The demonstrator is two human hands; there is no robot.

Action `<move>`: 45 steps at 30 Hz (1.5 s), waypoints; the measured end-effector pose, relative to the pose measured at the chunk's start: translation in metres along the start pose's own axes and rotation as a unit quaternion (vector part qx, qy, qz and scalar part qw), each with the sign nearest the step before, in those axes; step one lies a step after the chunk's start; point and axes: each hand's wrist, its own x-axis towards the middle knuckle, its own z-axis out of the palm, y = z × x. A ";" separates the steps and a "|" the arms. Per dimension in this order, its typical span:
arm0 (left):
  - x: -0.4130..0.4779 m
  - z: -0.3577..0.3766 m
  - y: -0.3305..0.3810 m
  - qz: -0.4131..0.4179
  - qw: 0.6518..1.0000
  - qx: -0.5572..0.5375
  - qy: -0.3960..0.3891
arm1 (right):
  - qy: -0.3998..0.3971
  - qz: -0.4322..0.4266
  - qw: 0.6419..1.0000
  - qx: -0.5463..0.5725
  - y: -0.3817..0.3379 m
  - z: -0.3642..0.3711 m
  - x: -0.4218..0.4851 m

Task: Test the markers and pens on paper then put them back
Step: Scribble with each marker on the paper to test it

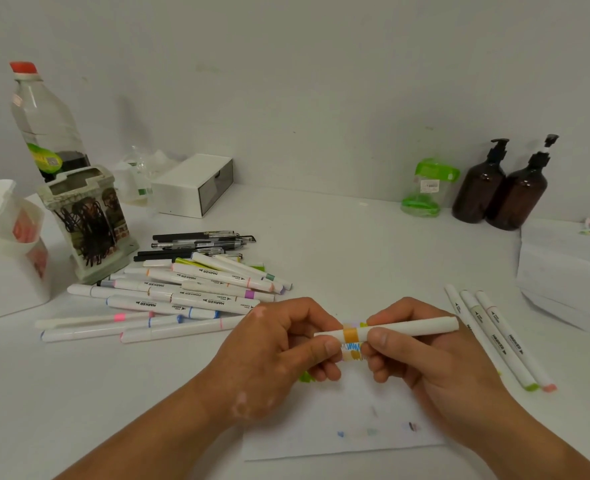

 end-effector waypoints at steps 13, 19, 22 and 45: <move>0.004 -0.008 -0.011 0.012 0.987 0.147 0.070 | -0.025 -0.007 0.934 -0.356 -0.007 0.000 -0.007; 0.006 -0.004 -0.014 0.026 0.987 0.138 0.074 | 0.095 -0.017 0.874 -0.476 -0.008 -0.011 0.000; 0.007 -0.008 -0.015 0.025 0.982 0.161 0.099 | 0.191 0.045 0.812 -0.549 -0.011 -0.043 0.009; -0.002 -0.090 -0.004 -0.075 0.855 0.493 0.144 | 0.169 0.054 0.812 -0.557 -0.001 -0.038 0.009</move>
